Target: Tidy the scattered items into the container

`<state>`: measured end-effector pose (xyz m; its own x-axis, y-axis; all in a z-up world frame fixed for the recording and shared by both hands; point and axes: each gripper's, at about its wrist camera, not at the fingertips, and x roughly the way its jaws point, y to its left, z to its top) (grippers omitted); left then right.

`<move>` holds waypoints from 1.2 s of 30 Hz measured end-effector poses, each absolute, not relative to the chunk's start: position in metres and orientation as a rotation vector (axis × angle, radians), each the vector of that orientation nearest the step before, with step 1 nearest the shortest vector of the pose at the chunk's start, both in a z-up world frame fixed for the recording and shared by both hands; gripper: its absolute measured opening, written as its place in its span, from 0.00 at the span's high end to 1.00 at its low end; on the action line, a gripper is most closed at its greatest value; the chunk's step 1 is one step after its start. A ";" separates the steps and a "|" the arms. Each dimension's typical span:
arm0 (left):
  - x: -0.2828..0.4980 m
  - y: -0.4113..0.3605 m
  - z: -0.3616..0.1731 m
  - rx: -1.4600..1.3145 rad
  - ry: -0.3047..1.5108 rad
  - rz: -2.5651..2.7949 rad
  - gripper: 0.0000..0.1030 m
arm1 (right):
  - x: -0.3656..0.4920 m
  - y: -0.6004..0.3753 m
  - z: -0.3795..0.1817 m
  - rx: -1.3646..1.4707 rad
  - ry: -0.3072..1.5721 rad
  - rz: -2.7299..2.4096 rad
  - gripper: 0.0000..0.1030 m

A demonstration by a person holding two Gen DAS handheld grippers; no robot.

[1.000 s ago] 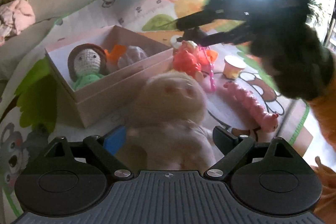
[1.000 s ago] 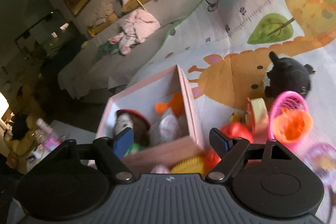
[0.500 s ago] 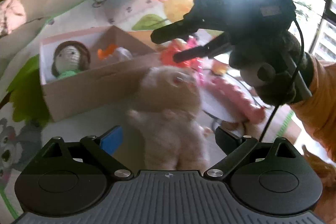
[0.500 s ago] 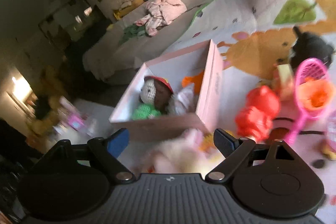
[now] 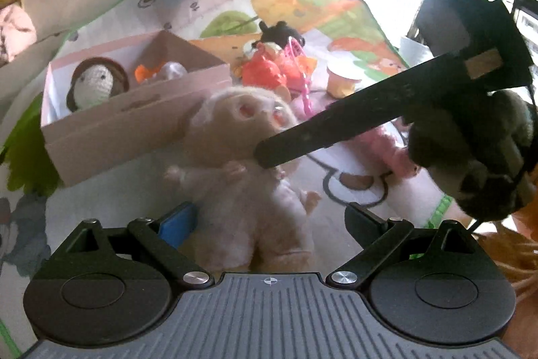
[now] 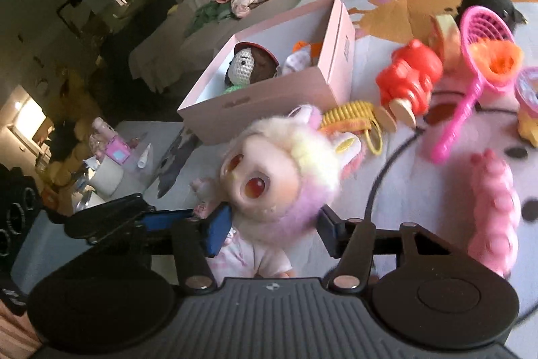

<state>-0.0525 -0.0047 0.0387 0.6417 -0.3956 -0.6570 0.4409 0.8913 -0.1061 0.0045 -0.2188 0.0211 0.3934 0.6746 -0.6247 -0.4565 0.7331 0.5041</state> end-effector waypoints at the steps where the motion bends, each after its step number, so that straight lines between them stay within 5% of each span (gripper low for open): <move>1: -0.054 -0.006 0.038 0.068 0.738 -0.483 0.05 | 0.001 -0.219 0.022 0.263 0.911 0.726 0.47; 5: -0.057 -0.013 0.036 0.097 0.749 -0.472 0.05 | -0.007 -0.219 0.032 0.217 0.845 0.695 0.45; 8: -0.055 -0.013 0.035 0.093 0.766 -0.453 0.05 | -0.002 -0.217 0.038 0.220 0.799 0.667 0.29; 10: -0.054 -0.013 0.034 0.097 0.773 -0.442 0.05 | 0.003 -0.213 0.036 0.224 0.795 0.660 0.27; 29: -0.078 -0.003 0.031 0.135 0.769 -0.444 0.05 | -0.031 -0.194 0.027 0.171 0.867 0.691 0.40; 32: -0.084 0.003 0.036 0.138 0.755 -0.465 0.21 | -0.032 -0.196 0.027 0.178 0.859 0.686 0.40; 36: -0.090 0.008 0.039 0.161 0.748 -0.460 0.25 | -0.029 -0.194 0.028 0.177 0.841 0.666 0.31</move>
<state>-0.0898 0.0077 0.0389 0.6390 -0.3451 -0.6875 0.4580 0.8887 -0.0205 -0.0294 -0.1940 0.0275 0.4790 0.6098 -0.6314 -0.4748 0.7850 0.3980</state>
